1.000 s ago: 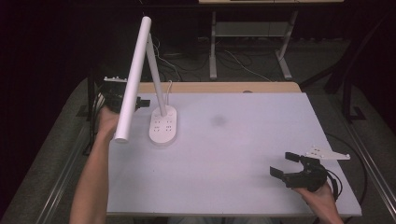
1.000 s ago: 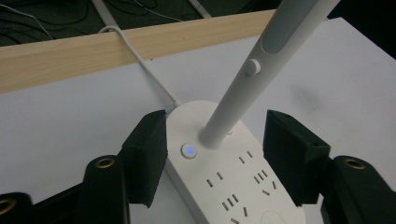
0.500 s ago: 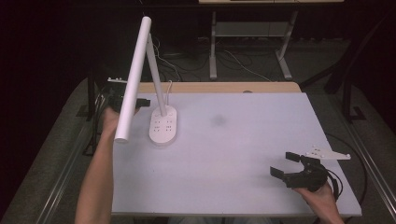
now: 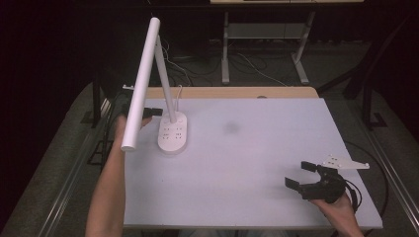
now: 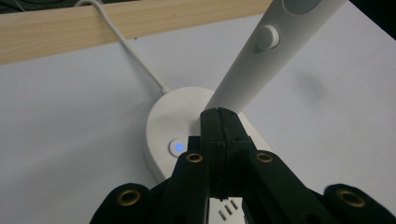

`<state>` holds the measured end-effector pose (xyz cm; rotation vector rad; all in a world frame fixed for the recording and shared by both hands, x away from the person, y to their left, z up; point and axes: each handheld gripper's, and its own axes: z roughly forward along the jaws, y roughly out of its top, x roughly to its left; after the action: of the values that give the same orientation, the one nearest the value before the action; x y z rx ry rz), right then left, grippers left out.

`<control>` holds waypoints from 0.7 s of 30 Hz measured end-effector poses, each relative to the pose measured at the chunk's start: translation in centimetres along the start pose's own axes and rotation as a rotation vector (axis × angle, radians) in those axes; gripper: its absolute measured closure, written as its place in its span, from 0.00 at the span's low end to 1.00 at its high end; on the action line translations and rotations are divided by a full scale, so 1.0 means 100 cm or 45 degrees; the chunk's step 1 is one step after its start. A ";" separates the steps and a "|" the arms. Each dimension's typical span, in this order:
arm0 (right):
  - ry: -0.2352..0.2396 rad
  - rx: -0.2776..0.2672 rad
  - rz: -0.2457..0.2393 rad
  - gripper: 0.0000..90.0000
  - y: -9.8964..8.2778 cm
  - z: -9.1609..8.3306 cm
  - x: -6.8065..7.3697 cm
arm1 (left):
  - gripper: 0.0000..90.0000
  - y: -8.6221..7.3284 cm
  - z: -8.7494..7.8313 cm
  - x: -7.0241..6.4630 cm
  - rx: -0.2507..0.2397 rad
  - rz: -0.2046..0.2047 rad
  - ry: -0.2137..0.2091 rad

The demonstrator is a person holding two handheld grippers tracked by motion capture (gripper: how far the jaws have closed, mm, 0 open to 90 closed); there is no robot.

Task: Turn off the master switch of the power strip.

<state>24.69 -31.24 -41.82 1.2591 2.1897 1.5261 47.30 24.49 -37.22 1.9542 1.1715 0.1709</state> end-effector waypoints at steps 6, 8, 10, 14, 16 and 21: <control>-0.004 0.003 -0.003 0.00 0.000 0.000 0.000 | 1.00 -0.003 0.011 0.001 0.029 0.014 -0.004; -0.005 0.004 -0.002 0.00 0.000 0.000 0.000 | 1.00 -0.004 0.014 0.002 0.033 0.021 -0.001; -0.006 0.004 -0.004 0.00 -0.001 0.000 0.000 | 1.00 -0.005 0.016 0.001 0.039 0.013 -0.002; -0.007 0.003 -0.002 0.00 -0.001 0.000 0.000 | 1.00 -0.005 0.022 0.001 0.054 0.018 -0.001; -0.007 0.005 0.000 0.00 -0.001 0.000 0.000 | 1.00 -0.006 0.024 0.001 0.053 0.014 0.005; -0.008 0.002 0.002 0.00 -0.001 -0.001 -0.001 | 1.00 -0.007 0.027 0.003 0.064 0.005 0.020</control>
<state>24.64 -31.33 -41.88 1.2644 2.1872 1.5189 48.36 23.30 -39.58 2.0027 1.1924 0.1600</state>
